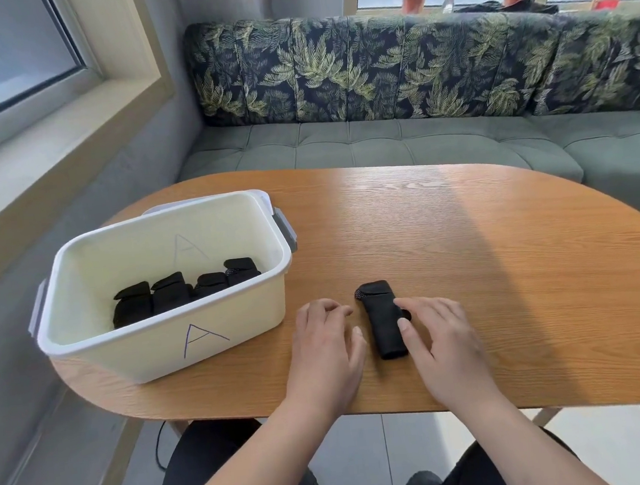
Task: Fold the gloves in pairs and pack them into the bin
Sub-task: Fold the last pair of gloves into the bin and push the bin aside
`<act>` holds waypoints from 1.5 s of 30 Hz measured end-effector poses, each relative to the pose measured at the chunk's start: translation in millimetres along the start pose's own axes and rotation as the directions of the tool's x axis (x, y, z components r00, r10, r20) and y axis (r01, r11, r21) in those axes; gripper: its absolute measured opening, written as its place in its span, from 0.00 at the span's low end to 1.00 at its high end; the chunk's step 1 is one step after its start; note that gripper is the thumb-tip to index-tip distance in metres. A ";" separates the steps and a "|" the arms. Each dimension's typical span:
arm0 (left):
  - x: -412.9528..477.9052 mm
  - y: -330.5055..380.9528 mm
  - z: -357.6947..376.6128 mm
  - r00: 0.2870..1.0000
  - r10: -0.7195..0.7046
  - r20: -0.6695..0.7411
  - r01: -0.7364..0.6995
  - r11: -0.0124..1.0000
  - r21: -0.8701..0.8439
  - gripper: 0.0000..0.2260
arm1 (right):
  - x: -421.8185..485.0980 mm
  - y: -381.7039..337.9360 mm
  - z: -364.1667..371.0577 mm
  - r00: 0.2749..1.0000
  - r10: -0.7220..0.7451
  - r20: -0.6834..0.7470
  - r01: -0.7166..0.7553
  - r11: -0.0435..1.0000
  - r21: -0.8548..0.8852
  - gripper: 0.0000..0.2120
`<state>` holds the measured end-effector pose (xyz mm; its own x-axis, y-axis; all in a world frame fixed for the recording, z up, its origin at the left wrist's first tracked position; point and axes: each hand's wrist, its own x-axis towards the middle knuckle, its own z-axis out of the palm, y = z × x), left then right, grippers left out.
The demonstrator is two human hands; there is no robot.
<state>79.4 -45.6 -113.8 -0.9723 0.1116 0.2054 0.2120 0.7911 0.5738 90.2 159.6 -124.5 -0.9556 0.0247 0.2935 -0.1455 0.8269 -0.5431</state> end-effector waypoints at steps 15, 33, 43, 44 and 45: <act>30.8 41.6 1.3 0.937 -0.248 0.247 0.277 0.957 -0.086 0.19 | 2.8 -0.2 -7.2 0.998 0.062 0.010 -0.063 0.992 0.108 0.12; 39.1 56.9 -56.6 0.889 -0.330 0.317 0.458 0.664 -0.591 0.12 | 31.1 -33.8 -40.3 0.931 0.286 0.225 -0.364 0.738 0.569 0.15; 57.9 68.7 -117.9 0.935 -0.311 0.169 0.329 0.590 -0.737 0.14 | 86.2 -111.7 -73.0 0.949 0.147 0.280 -0.313 0.567 0.762 0.13; 60.5 67.4 -127.0 0.934 -0.314 0.169 0.330 0.583 -0.742 0.15 | 93.2 -117.9 -74.4 0.947 0.136 0.291 -0.315 0.571 0.758 0.13; 63.2 65.3 -135.6 0.934 -0.313 0.173 0.331 0.577 -0.746 0.16 | 99.9 -124.2 -75.6 0.945 0.120 0.303 -0.315 0.579 0.752 0.12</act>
<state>45.1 -68.5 44.1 -0.9914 -0.0397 -0.1246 -0.1264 0.0446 0.9910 32.1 101.8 31.7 -0.9985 -0.0477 -0.0266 0.0243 0.0483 -0.9985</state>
